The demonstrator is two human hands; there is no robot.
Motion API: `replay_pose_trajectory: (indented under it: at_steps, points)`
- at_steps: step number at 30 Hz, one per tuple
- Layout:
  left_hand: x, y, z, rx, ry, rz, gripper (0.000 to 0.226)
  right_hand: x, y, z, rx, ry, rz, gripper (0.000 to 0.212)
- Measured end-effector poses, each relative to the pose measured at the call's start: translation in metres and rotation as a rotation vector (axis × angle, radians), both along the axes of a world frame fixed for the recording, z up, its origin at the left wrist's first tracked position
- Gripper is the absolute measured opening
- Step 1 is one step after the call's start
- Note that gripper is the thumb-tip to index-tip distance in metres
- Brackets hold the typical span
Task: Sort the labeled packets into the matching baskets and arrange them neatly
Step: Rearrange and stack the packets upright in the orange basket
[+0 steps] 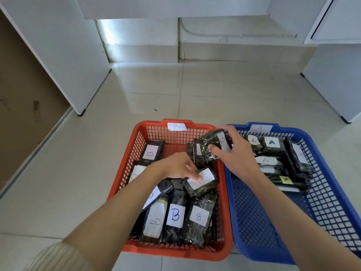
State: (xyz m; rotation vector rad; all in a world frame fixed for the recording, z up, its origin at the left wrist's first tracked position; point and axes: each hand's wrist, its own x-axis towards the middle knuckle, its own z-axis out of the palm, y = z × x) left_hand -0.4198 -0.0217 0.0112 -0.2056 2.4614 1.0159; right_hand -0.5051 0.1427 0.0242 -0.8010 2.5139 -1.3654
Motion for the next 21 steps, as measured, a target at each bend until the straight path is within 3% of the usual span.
replay_pose_trajectory:
  at_steps: [3,6,10,15,21]
  points:
    - [-0.002,-0.009,-0.002,-0.051,0.092,0.181,0.033,0.0,0.001,-0.006,0.039,0.012,0.031,0.044]
    - [-0.003,-0.03,-0.016,-0.268,0.121,0.212,0.021,-0.002,0.0,-0.007,0.053,0.029,0.046,0.046]
    - [-0.002,-0.035,-0.03,-0.402,-0.019,0.103,0.058,-0.004,-0.005,-0.005,0.055,0.037,0.056,0.052]
    - [-0.007,-0.044,-0.033,-0.263,-0.026,0.145,0.069,-0.006,-0.012,-0.009,0.044,0.02,0.06,0.051]
    - [-0.008,-0.053,-0.009,-0.115,-0.038,0.048,0.051,-0.006,-0.027,-0.005,0.001,0.004,0.023,0.054]
